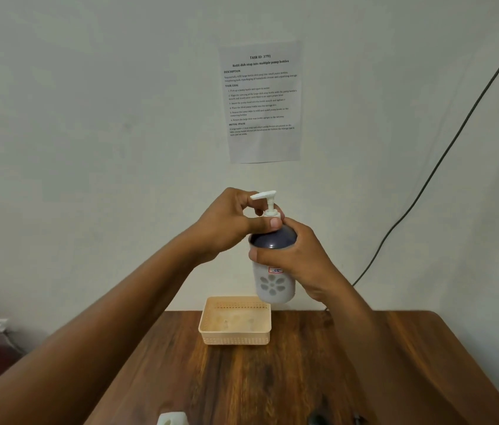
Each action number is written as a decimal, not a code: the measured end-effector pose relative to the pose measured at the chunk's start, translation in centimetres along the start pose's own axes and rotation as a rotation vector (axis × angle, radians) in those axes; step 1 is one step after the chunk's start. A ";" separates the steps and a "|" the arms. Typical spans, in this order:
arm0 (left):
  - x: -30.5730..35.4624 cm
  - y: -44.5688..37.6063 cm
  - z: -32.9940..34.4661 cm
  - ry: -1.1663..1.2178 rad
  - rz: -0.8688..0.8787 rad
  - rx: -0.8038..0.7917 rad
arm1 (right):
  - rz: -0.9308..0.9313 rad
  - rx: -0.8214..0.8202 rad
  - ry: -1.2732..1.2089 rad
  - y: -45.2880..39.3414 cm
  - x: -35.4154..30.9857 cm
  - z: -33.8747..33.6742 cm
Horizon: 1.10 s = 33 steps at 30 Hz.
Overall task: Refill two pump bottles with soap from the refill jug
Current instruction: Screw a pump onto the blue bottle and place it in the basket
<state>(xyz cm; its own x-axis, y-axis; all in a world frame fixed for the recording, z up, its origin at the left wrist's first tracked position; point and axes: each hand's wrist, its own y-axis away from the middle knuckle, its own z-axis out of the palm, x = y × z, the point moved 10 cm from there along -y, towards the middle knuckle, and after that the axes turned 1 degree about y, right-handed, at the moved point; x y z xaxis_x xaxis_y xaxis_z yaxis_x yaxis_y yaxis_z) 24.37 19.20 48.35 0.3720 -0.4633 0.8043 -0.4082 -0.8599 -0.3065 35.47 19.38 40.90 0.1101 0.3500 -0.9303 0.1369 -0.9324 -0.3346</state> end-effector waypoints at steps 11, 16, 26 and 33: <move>-0.5 0.2 0.3 -0.019 -0.002 -0.057 | 0.105 -0.316 -0.213 0.5 1.3 2.3; -1.6 0.4 -1.1 -0.084 -0.016 0.074 | 0.145 -0.267 -0.124 0.0 2.1 1.5; -5.9 0.6 -4.1 -0.091 -0.061 0.345 | 0.039 0.003 0.229 -1.1 2.3 2.3; -13.5 3.0 -7.4 -0.154 -0.127 0.393 | 0.088 -0.021 0.279 -3.9 7.2 4.5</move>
<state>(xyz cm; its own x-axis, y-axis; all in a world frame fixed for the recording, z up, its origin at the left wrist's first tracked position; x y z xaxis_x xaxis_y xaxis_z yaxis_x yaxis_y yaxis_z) 12.01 24.45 40.36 0.5308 -0.3496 0.7720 -0.0138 -0.9144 -0.4046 31.31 25.16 34.87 0.3882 0.2823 -0.8773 0.1354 -0.9591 -0.2487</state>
